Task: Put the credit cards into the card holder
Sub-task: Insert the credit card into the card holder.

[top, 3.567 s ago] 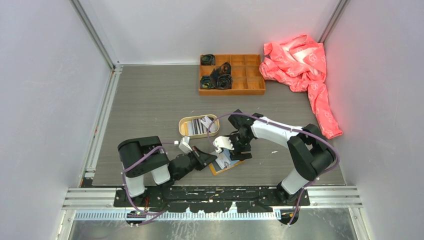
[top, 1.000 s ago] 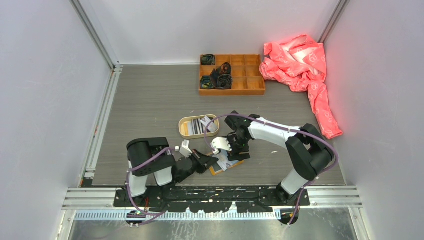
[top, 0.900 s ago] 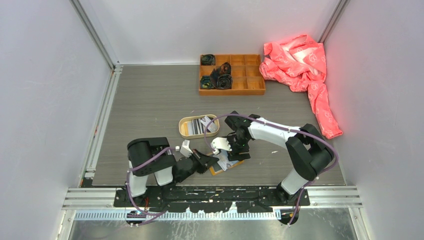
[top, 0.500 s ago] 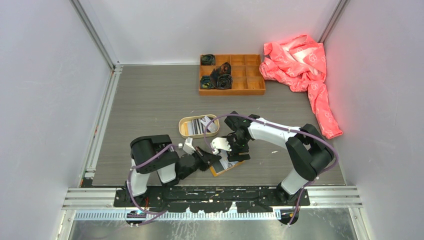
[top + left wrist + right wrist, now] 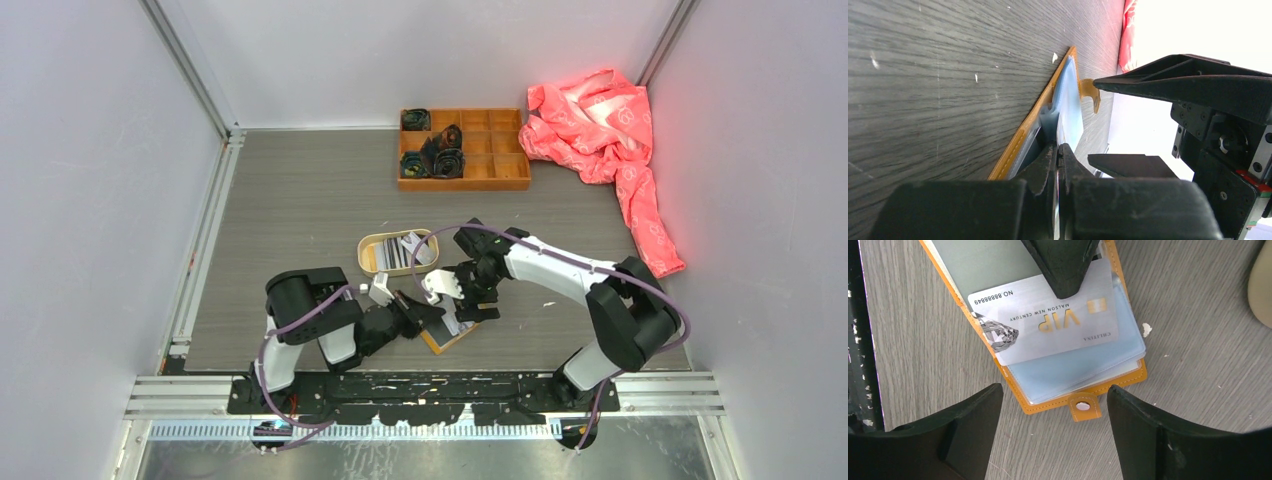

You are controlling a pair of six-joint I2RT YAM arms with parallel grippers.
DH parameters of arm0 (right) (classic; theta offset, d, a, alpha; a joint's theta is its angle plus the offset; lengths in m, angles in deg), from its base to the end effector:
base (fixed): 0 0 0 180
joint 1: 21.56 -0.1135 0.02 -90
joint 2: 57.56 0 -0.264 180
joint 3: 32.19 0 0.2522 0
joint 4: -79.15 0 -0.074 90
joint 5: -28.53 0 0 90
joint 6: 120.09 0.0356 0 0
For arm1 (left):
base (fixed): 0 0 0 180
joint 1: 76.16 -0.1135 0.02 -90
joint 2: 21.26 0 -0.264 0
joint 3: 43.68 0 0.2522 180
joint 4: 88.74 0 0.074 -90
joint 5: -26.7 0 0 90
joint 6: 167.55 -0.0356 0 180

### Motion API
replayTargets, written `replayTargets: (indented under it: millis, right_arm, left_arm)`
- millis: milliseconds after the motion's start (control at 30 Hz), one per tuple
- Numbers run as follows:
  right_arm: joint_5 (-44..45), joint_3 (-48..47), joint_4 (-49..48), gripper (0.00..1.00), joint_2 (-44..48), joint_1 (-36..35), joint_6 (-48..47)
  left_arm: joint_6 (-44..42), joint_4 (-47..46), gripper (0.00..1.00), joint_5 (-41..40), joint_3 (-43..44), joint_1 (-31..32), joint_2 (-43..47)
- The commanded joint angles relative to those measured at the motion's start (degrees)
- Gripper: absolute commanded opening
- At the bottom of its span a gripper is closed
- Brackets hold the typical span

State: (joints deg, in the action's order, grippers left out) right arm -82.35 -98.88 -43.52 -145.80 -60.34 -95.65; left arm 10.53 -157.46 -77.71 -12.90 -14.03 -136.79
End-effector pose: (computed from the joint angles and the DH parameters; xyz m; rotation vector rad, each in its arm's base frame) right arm 0.2003 0.1772 0.1795 -2.2718 1.6997 0.4445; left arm 0.1299 -0.2267 0.0706 -0.6846 2.0562 -1.5001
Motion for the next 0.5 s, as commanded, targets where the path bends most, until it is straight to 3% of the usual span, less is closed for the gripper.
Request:
replayTargets:
  millis: [0,467]
  right_arm:
    - [-2.0,-0.4,0.1,0.81,1.8,0.3,0.6]
    - [3.0,-0.4,1.0,0.72,-3.8,1.1,-0.7]
  left_arm:
    - [-2.8,0.6,0.00,-3.4,-0.5,-0.1,0.1]
    - [-3.6,0.5,0.00,-5.7,-1.5,1.6,1.6]
